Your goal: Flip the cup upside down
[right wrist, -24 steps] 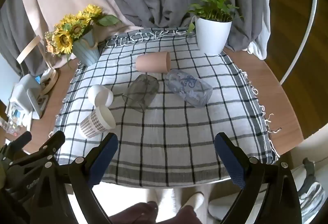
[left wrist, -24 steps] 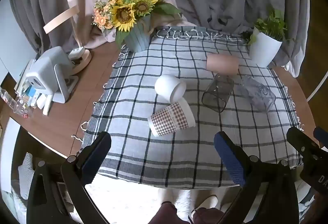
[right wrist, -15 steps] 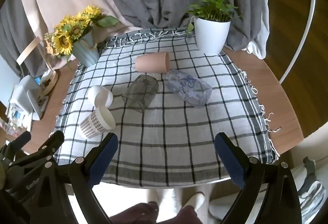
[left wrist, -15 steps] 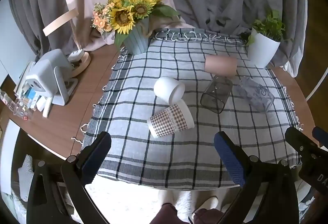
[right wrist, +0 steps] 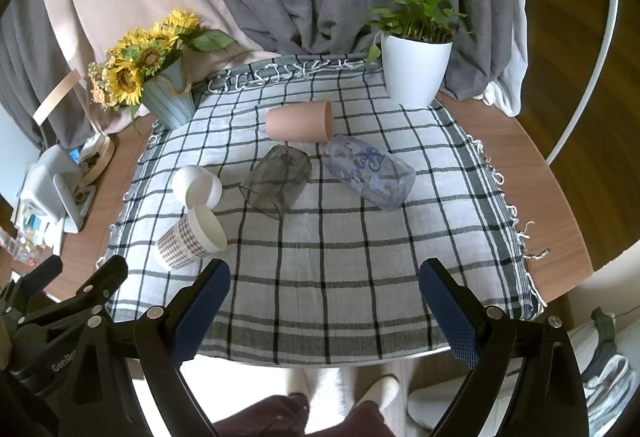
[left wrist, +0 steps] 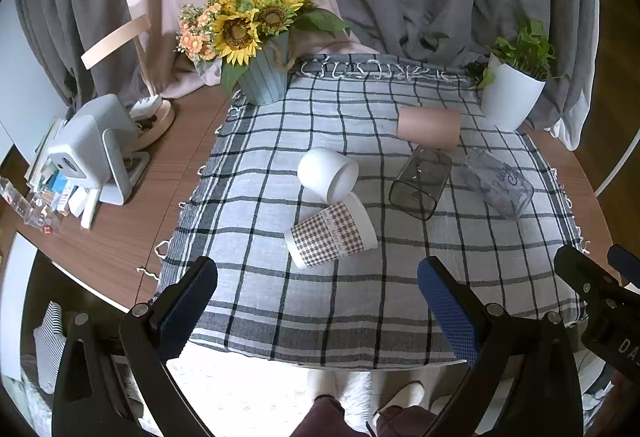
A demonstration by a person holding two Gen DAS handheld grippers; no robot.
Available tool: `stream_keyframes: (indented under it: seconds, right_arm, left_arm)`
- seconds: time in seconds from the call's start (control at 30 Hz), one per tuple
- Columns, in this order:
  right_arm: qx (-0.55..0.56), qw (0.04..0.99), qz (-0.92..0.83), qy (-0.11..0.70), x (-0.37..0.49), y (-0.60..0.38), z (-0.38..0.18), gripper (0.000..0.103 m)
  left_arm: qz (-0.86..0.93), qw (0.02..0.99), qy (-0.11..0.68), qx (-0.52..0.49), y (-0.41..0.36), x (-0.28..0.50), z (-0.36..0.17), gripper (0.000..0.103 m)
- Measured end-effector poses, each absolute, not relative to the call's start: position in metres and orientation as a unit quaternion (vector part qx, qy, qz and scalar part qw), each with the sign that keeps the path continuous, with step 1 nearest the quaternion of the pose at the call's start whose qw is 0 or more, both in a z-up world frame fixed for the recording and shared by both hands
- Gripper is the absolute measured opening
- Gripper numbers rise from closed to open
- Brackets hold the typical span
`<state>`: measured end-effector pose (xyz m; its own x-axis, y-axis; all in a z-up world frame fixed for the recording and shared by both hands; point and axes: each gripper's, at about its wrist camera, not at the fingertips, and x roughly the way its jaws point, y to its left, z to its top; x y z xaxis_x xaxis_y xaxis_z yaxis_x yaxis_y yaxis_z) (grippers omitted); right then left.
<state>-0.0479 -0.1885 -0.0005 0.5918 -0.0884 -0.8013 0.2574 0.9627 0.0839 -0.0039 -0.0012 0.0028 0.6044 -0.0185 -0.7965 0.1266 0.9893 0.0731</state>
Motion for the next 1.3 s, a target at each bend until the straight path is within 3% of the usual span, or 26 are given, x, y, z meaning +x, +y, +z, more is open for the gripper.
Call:
stream_keyframes:
  seconds: [1.3]
  right_arm:
    - [0.097, 0.885, -0.100, 0.444, -0.0449, -0.1893, -0.0025, 0.096]
  left_arm:
    - [-0.038, 0.890, 0.451, 0.061, -0.0004, 0.0002, -0.0028, 0.102]
